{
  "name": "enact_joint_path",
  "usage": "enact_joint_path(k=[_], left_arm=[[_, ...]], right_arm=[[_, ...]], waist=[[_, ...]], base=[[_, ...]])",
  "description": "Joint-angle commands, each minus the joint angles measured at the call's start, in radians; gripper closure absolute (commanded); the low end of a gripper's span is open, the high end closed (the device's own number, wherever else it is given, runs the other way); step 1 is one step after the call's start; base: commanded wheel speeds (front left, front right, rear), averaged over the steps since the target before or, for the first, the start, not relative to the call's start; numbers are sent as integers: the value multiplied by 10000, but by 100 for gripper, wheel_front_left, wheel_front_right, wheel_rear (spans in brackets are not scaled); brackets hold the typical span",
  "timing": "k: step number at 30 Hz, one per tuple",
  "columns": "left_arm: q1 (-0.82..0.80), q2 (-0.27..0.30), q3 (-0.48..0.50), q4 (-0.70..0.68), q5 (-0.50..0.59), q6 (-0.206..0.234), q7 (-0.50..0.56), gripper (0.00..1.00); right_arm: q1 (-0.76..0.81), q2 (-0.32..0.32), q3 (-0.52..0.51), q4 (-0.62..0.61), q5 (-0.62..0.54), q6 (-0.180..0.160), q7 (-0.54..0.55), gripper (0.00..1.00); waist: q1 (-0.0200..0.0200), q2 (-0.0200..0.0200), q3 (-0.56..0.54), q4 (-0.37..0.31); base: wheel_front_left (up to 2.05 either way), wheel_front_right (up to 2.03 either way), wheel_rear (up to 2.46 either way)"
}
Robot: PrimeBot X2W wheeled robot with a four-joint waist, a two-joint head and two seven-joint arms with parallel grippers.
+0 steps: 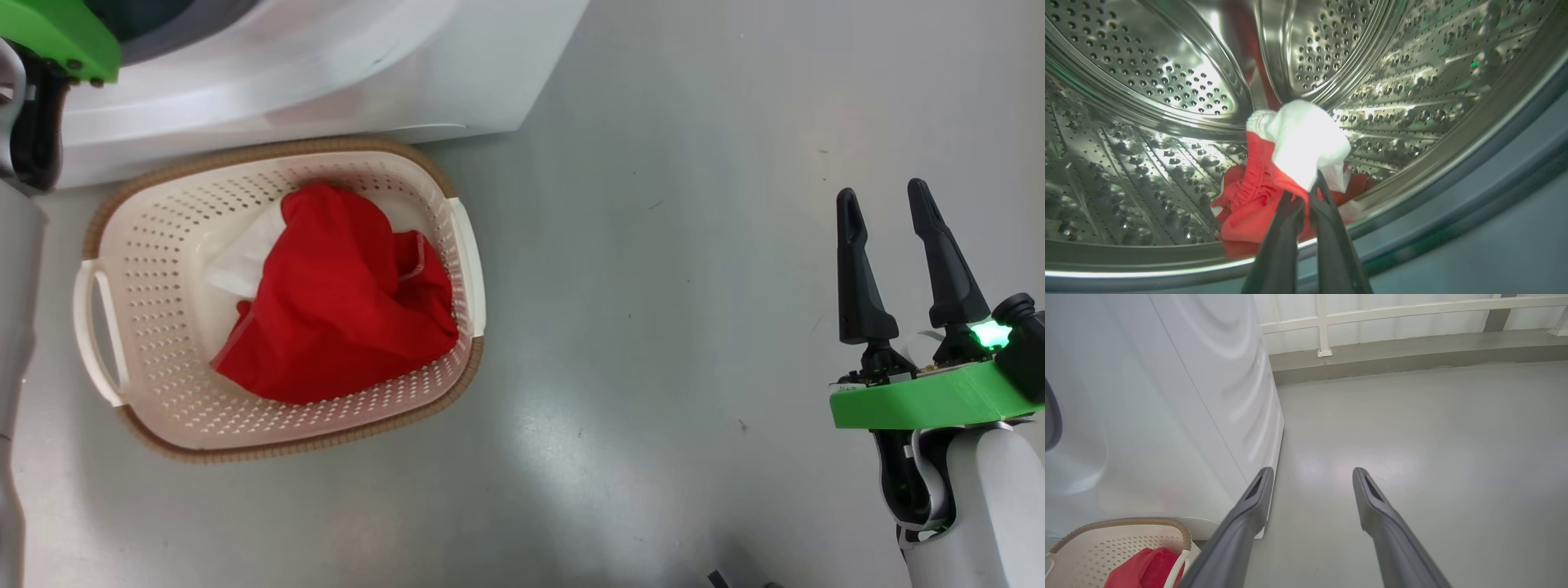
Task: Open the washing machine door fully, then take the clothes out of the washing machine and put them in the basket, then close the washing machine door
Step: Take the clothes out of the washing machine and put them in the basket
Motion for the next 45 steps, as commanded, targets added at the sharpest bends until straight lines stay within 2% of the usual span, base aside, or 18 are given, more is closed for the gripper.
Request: enact_joint_path(k=[1, 8, 15, 21, 25, 31, 45], left_arm=[[214, 394, 388, -388, -21, 5, -78, 100], [1533, -101, 2016, -1855, 358, 162, -78, 100], [3333, -924, 3694, -3729, 1335, 73, -78, 100], [4805, -1704, 4749, -5376, 2166, -23, -78, 100], [5418, -1980, 5003, -6234, 2431, -46, -78, 100], [6605, -2314, 5041, -8414, 2480, -53, -78, 100], [7691, -2606, 5302, -12922, 2563, -55, -78, 100]], right_arm=[[42, -34, 125, -233, 29, 63, -63, 0], [104, -34, 48, -223, -164, 63, -63, 0], [314, -34, -76, -239, -338, 63, -63, 0], [523, -34, -221, -242, -409, 63, -63, 0], [603, -34, -254, -245, -433, 63, -63, 0], [712, -33, -308, -241, -502, 63, -63, 0], [736, -33, -318, -283, -545, 63, -63, 0]], waist=[[0, 0, -76, 118], [0, 0, -396, 517], [0, 0, -779, 885], [0, 0, -1018, 1146], [0, 0, -1114, 1244], [0, 0, -1264, 1414], [0, 0, -1193, 1459]], base=[[0, 0, 0], [0, 0, 0], [0, 0, 0], [0, 0, 0], [0, 0, 0], [0, 0, 0], [0, 0, 0]])
